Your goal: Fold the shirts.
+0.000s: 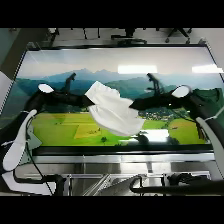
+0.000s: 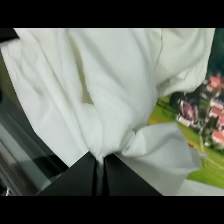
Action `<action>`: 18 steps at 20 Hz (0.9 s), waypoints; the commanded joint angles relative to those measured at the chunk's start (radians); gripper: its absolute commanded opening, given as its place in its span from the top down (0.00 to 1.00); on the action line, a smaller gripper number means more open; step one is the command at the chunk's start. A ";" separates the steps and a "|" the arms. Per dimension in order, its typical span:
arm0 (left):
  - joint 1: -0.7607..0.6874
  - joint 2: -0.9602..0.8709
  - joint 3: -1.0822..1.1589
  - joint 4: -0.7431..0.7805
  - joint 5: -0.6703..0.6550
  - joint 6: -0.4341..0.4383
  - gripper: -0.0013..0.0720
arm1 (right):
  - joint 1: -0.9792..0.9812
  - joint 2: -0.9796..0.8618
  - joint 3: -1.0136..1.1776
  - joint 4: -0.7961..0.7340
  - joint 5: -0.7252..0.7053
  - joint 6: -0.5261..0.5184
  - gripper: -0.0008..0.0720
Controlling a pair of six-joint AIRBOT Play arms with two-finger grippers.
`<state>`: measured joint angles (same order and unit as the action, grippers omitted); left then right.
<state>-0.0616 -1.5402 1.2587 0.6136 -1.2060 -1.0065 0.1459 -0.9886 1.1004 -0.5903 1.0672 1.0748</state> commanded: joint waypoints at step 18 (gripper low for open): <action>-0.067 0.576 0.045 0.172 -0.020 -0.157 0.96 | -0.092 0.232 0.187 -0.001 0.064 -0.099 0.96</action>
<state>-0.1268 -0.9565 1.4448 0.7357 -1.2972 -1.1561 0.0532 -0.6731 1.3071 -0.5549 1.0962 0.9684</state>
